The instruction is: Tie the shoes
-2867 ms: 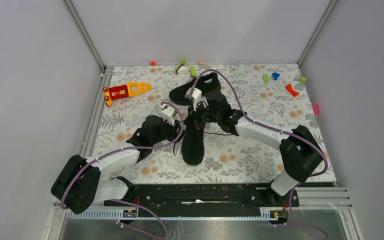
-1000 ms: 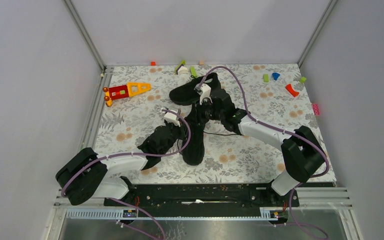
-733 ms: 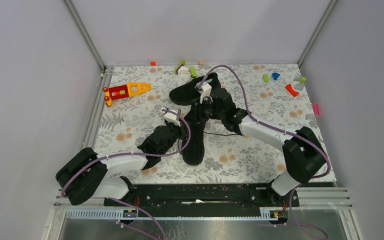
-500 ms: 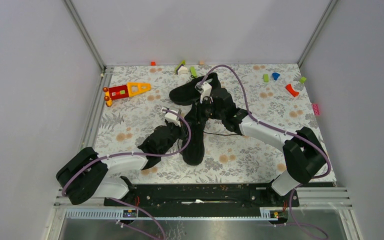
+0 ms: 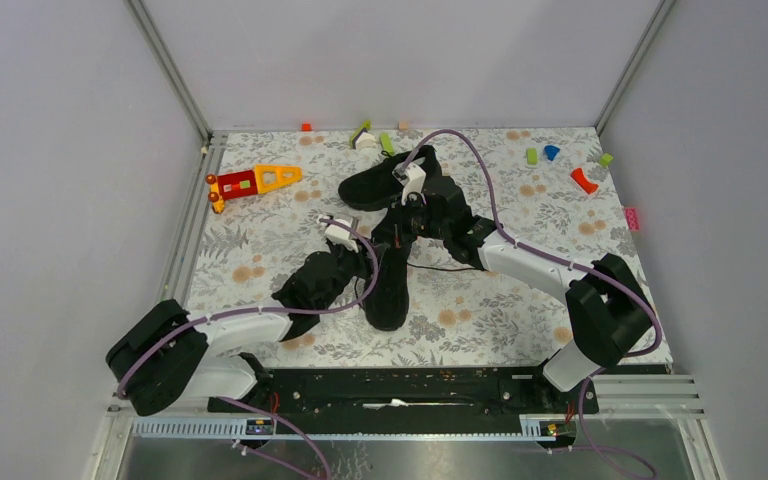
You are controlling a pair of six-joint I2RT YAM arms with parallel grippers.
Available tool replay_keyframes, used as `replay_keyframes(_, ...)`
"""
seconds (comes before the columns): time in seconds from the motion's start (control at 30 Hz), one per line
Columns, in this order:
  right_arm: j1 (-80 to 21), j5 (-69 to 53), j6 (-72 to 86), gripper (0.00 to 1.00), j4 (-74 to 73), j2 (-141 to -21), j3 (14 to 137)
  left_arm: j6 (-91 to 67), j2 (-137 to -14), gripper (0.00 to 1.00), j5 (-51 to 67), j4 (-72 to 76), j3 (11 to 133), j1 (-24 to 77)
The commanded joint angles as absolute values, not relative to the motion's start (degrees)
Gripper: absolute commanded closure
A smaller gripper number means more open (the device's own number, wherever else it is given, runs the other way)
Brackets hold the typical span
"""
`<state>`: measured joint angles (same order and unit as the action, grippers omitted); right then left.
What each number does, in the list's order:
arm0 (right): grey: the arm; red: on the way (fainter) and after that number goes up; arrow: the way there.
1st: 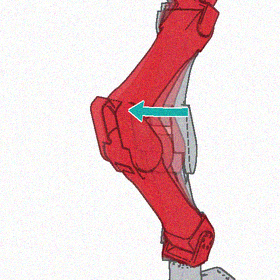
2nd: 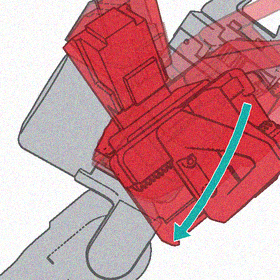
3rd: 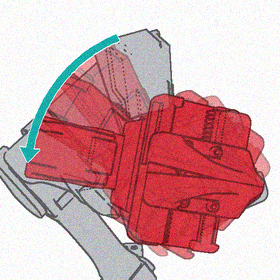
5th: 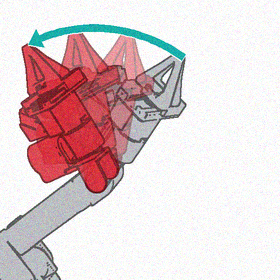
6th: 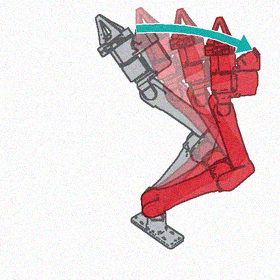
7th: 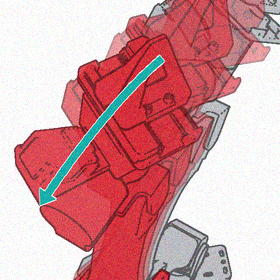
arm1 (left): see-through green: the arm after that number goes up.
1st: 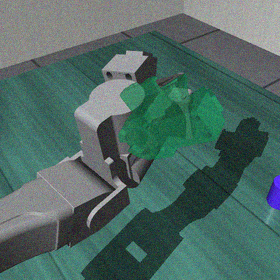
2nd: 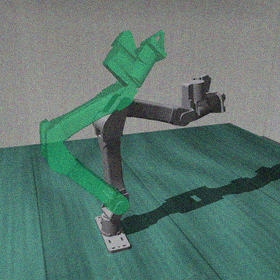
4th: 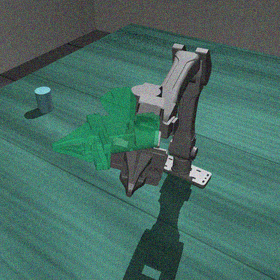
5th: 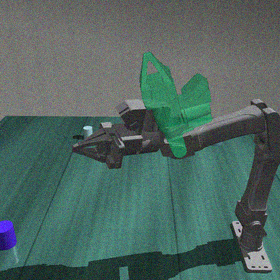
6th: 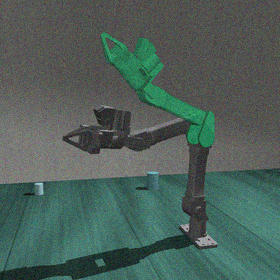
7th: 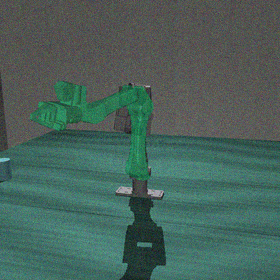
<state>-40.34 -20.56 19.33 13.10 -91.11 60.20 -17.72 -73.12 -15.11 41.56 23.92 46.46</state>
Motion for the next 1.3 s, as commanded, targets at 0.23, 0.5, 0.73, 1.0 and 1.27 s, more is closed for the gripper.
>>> replay_keyframes(0.23, -40.12, -18.46, 25.55, 0.99, 17.85, -87.73, 60.36, -20.73, -67.62, 0.37, -18.94, 44.18, 21.80, 46.34)
replay_keyframes(0.5, -40.11, -18.27, 26.76, 0.98, 18.78, -87.23, 59.79, -21.26, -72.59, 0.42, -17.99, 45.69, 24.88, 46.44)
replay_keyframes(0.73, -40.14, -17.35, 27.07, 0.98, 18.76, -87.12, 59.44, -22.32, -76.40, 0.49, -22.76, 45.31, 27.88, 48.20)
replay_keyframes(1.0, -40.14, -16.09, 27.34, 0.98, 18.60, -87.10, 59.24, -22.29, -78.95, 0.56, -27.32, 44.14, 30.82, 50.45)
replay_keyframes(1.27, -40.09, -14.41, 28.28, 0.98, 18.57, -87.09, 59.14, -22.17, -80.75, 0.60, -41.62, 39.82, 34.44, 55.08)
